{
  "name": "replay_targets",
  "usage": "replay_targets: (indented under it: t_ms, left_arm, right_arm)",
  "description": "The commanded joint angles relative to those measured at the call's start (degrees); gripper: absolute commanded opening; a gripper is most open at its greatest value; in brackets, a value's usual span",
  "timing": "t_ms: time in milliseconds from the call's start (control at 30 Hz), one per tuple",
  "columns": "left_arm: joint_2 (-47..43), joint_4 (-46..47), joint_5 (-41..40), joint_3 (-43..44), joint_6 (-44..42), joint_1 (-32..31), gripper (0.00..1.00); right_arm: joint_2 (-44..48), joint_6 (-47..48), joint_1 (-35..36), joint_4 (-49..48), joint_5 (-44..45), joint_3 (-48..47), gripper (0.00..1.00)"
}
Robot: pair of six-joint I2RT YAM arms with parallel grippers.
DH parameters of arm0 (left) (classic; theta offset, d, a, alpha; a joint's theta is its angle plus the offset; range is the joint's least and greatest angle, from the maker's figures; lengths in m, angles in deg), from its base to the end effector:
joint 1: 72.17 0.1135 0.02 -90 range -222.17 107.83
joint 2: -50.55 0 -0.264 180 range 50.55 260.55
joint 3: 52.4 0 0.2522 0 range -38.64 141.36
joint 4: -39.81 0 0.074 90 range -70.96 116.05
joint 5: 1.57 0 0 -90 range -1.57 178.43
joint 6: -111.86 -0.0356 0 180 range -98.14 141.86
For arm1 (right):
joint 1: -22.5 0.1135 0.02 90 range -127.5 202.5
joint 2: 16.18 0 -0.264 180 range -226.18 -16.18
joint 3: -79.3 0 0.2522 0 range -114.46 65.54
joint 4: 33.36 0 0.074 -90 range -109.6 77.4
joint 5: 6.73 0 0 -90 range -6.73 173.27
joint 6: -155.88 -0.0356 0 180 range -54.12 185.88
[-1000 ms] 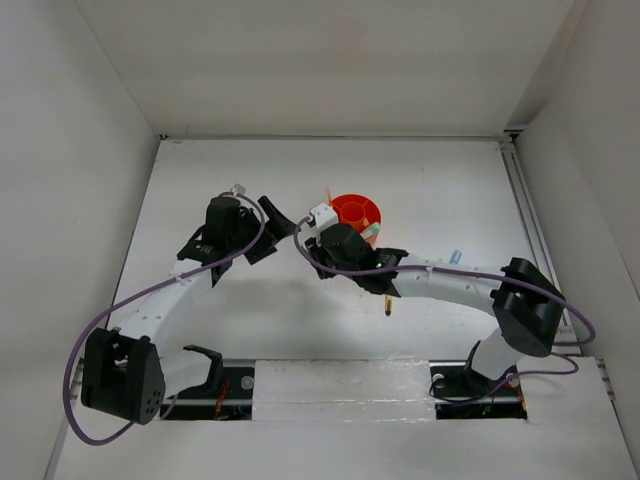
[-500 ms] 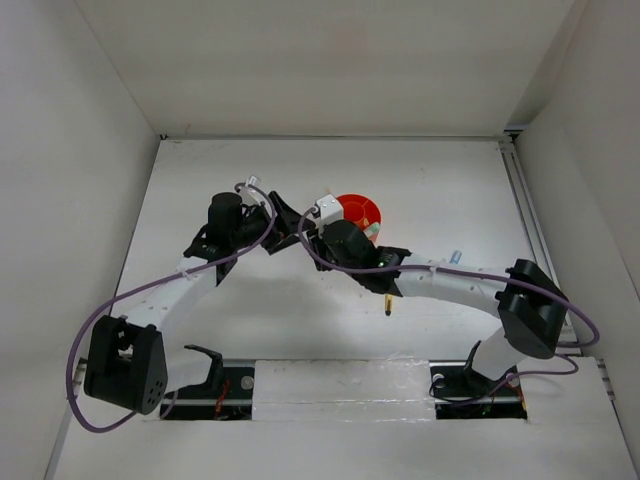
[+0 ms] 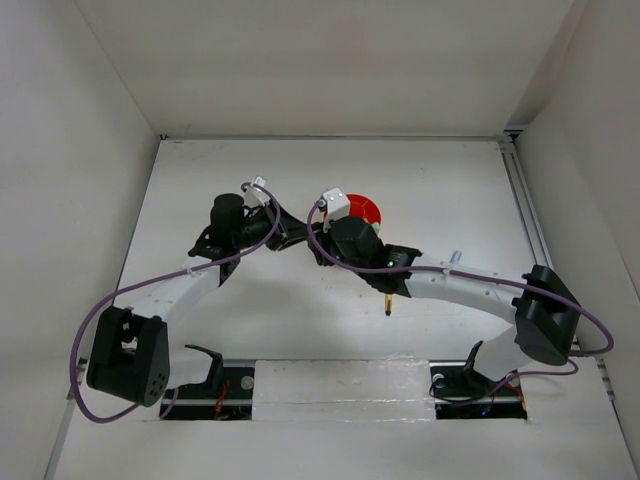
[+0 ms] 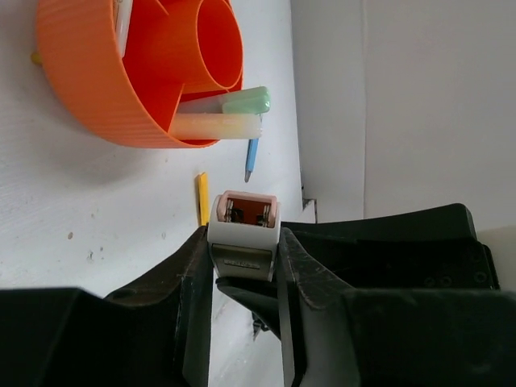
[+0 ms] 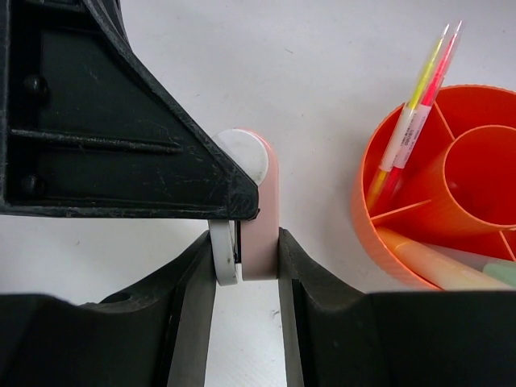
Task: Sort the stationery into containers
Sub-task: Pick up the stationery from the center of the board, then place the stationery in the storage box.
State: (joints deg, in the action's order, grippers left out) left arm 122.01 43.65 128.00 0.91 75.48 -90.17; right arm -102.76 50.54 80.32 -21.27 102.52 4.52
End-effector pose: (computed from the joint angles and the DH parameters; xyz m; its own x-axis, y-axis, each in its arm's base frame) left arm 0.2536 -0.1062 0.2602 -0.8038 -0.3914 -0.4480 0.3002 0.3832 -0.8735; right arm 0.1961 0.2896 0.2819 -0.3769 -0.1300 -0.9171 -0.5587 0.8216 0.1131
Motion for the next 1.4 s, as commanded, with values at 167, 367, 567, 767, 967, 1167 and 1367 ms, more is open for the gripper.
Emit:
replay_targets:
  t_ms: [167, 367, 567, 767, 967, 1167, 1367]
  left_arm:
    - [0.08, 1.90, -0.45, 1.85, -2.47, -0.11, 0.00]
    - [-0.97, 7.08, -11.77, 3.69, -12.54, -1.51, 0.00]
    - [5.25, 10.78, -15.50, 10.71, -25.14, -1.51, 0.00]
    - [14.75, 18.32, -4.69, 19.77, -31.03, -1.51, 0.00]
    - [24.93, 23.08, 4.96, 30.13, -42.17, -1.51, 0.00]
    - [33.99, 21.25, 10.25, 42.33, -46.33, -1.51, 0.00]
    - [41.21, 17.90, 16.85, 48.60, -47.47, -1.51, 0.00]
  right_arm:
    - [2.30, -0.75, 0.27, -7.64, -2.28, -1.74, 0.00]
    - [7.03, -0.23, -0.78, -8.17, -3.61, 1.33, 0.79]
    - [16.00, 0.92, -4.29, -3.61, -3.08, 6.16, 0.87]
    - [26.46, 1.45, -6.32, 1.49, -1.94, 10.73, 0.89]
    - [33.85, 1.97, -7.37, 5.61, -1.41, 13.64, 0.89]
    - [37.97, 2.50, -7.37, 9.05, -1.40, 14.17, 0.89]
    - [40.36, 2.50, -7.90, 11.96, -0.35, 14.17, 0.89]
